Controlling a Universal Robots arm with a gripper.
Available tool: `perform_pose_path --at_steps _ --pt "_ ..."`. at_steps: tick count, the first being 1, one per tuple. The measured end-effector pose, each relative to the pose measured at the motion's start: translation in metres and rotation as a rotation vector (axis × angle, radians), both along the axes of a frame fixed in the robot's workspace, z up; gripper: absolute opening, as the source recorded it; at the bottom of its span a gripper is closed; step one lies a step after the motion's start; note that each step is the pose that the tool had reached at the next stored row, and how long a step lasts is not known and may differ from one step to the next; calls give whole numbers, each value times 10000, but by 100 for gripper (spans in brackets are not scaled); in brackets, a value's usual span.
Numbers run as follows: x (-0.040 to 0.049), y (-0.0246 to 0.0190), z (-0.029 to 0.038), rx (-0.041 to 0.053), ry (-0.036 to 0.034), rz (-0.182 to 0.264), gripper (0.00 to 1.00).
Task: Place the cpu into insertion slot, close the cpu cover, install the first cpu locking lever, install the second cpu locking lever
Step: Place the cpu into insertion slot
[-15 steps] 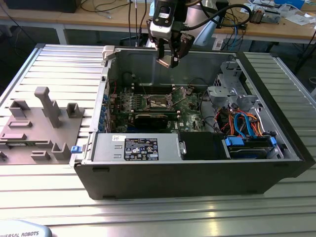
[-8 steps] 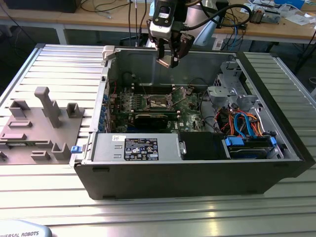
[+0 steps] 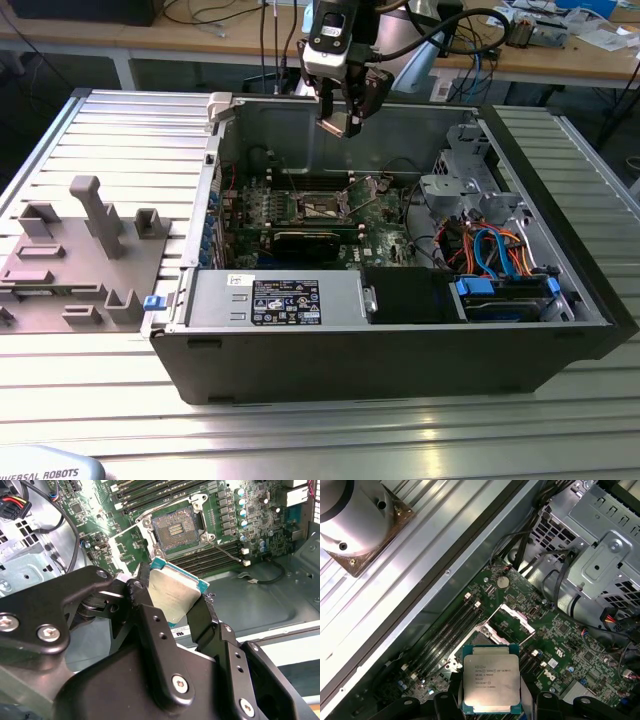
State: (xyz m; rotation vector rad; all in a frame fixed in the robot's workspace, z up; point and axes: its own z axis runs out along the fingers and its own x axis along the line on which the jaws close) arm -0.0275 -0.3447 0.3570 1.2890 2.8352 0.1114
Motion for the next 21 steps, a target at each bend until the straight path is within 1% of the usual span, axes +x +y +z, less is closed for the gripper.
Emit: perform_pose_path --at_steps 21 --pt "0 0 0 0 0 -114 54"
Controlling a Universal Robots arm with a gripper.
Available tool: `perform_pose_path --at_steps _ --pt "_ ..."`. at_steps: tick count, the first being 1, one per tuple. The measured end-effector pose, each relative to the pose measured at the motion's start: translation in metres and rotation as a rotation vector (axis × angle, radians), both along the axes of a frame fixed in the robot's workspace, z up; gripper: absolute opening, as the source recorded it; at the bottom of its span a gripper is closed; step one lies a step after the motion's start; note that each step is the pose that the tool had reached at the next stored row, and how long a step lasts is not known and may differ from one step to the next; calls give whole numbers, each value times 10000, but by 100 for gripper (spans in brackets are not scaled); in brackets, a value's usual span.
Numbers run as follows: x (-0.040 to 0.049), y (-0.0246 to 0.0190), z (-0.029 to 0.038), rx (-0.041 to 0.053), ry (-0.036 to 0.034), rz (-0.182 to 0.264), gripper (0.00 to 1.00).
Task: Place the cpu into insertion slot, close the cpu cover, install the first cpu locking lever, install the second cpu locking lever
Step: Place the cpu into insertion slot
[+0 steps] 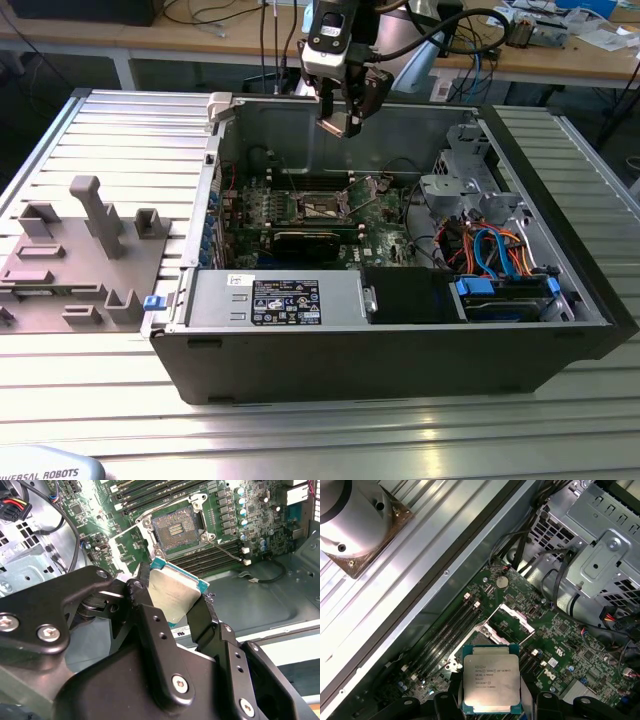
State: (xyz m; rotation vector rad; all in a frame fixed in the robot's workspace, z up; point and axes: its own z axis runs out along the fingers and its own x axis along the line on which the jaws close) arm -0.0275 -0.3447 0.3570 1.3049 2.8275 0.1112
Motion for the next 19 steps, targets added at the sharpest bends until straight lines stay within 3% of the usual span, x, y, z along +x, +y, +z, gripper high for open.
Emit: perform_pose_path --at_steps 19 --pt "0 0 0 0 0 -97 54"
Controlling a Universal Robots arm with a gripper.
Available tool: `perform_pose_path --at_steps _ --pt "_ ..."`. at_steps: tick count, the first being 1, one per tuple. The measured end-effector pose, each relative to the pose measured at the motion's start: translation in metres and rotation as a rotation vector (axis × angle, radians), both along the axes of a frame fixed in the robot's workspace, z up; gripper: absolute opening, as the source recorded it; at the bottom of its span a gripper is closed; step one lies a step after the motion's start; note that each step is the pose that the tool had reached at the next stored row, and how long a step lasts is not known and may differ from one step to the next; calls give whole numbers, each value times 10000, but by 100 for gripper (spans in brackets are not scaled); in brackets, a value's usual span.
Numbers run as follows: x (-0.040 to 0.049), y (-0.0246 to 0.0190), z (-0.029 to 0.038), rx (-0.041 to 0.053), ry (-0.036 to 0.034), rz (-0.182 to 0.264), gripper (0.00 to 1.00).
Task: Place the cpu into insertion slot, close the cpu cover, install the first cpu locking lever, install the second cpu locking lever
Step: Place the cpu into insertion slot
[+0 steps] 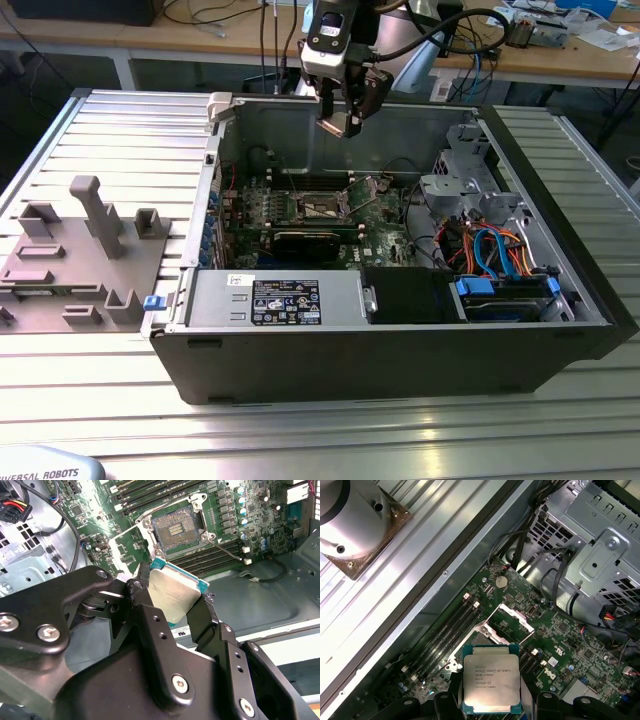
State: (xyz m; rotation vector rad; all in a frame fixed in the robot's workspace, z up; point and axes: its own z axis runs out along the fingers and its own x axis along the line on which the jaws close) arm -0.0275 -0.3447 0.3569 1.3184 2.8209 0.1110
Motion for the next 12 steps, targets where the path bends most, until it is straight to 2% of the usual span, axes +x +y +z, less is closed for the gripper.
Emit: perform_pose_path --at_steps 12 --pt "0 0 0 0 0 -71 54"
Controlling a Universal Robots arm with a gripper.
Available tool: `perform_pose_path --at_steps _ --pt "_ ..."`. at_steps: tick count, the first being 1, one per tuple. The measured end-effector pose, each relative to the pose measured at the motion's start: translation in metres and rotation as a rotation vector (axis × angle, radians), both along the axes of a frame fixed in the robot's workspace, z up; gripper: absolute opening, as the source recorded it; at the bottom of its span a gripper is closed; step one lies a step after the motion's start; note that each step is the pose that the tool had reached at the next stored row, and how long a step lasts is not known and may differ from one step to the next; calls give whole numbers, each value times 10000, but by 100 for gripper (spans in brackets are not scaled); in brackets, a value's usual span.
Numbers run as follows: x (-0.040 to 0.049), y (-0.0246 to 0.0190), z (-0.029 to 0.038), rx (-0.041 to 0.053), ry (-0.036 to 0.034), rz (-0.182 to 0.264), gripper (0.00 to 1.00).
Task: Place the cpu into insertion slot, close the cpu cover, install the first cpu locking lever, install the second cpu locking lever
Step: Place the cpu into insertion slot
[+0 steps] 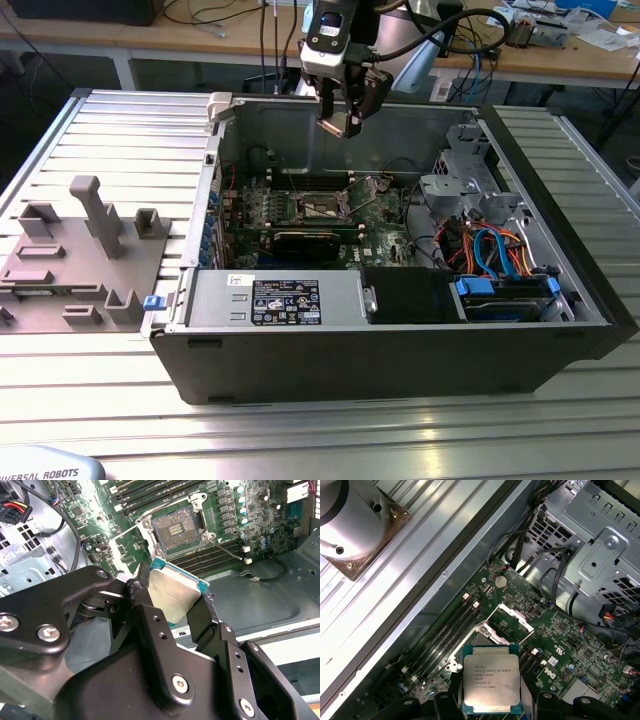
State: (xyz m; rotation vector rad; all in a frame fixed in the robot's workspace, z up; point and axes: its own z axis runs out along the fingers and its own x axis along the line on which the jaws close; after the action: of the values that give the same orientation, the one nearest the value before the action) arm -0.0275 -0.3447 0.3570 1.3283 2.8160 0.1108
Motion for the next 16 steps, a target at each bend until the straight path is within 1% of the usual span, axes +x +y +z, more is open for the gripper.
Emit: perform_pose_path --at_steps 16 --pt "0 0 0 0 0 -101 54"
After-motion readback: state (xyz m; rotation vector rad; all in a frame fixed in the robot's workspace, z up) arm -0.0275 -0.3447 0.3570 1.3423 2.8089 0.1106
